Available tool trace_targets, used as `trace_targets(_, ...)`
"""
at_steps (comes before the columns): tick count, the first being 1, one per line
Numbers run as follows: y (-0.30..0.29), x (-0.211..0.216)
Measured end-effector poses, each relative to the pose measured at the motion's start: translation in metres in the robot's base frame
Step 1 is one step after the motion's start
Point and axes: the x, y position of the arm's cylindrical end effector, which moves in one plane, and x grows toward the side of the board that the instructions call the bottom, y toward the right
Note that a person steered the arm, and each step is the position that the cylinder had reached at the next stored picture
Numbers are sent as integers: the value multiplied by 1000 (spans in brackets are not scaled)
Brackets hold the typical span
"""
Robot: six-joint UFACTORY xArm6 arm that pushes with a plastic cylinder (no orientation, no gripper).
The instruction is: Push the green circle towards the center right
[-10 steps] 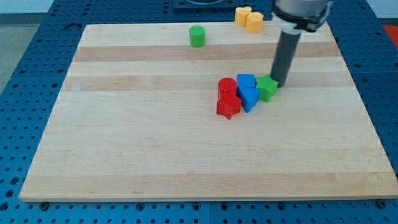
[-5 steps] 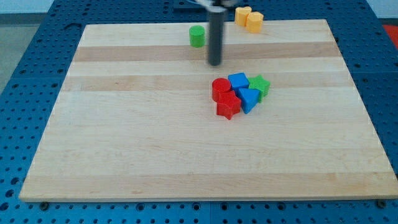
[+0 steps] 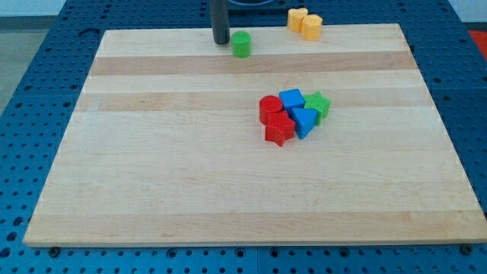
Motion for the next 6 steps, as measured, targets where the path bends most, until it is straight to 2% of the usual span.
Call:
trace_targets(4, 190, 74)
trace_targets(5, 217, 83)
trace_targets(6, 218, 67)
